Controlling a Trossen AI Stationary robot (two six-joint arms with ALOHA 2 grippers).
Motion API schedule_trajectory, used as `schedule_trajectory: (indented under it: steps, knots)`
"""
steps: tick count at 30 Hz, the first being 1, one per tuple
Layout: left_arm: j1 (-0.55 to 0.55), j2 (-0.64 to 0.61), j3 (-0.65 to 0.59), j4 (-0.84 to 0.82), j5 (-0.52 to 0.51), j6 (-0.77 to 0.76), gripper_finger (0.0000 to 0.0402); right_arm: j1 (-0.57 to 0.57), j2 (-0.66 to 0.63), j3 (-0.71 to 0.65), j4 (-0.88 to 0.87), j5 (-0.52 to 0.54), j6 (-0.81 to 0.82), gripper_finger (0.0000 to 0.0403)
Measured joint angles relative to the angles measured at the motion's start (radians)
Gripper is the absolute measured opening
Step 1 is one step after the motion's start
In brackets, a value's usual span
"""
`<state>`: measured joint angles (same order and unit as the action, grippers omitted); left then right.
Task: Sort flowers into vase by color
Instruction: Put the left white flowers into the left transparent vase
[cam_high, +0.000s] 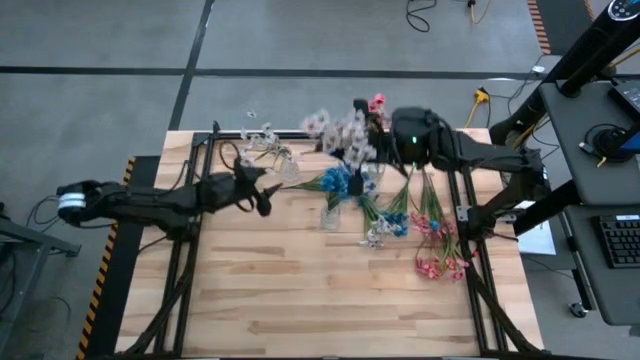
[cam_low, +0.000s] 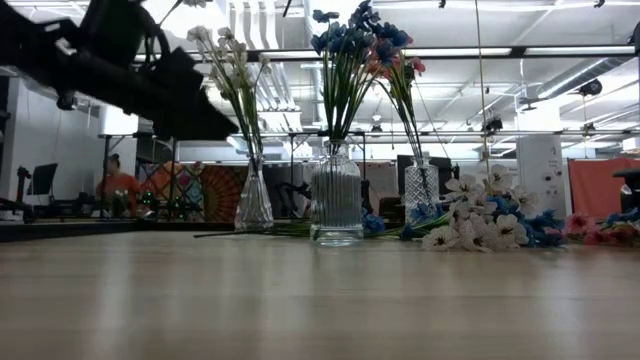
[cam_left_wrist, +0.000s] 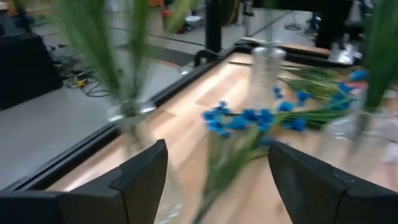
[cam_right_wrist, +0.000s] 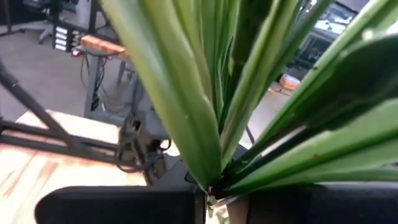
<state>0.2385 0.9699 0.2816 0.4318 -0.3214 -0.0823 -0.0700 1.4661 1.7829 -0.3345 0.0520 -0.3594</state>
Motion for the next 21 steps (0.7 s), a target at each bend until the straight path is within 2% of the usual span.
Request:
schedule_trajectory:
  steps: [4, 7, 13, 21]
  knots:
    - [0.139, -0.01, -0.037, 0.047, 0.109, 0.031, 0.026, -0.069, 0.042, 0.058, -0.005, -0.076, 0.025, 0.0022]
    - [0.192, 0.027, -0.038, 0.112, 0.136, 0.1, 0.026, -0.097, 0.095, 0.103, -0.033, -0.129, 0.045, 0.0022]
    - [0.245, 0.139, -0.038, 0.189, 0.177, 0.128, 0.026, -0.121, 0.177, 0.204, -0.15, -0.132, 0.09, 0.0022]
    - [0.288, 0.329, -0.033, 0.398, 0.235, 0.13, 0.026, -0.125, 0.239, 0.261, -0.149, -0.133, 0.091, 0.0022]
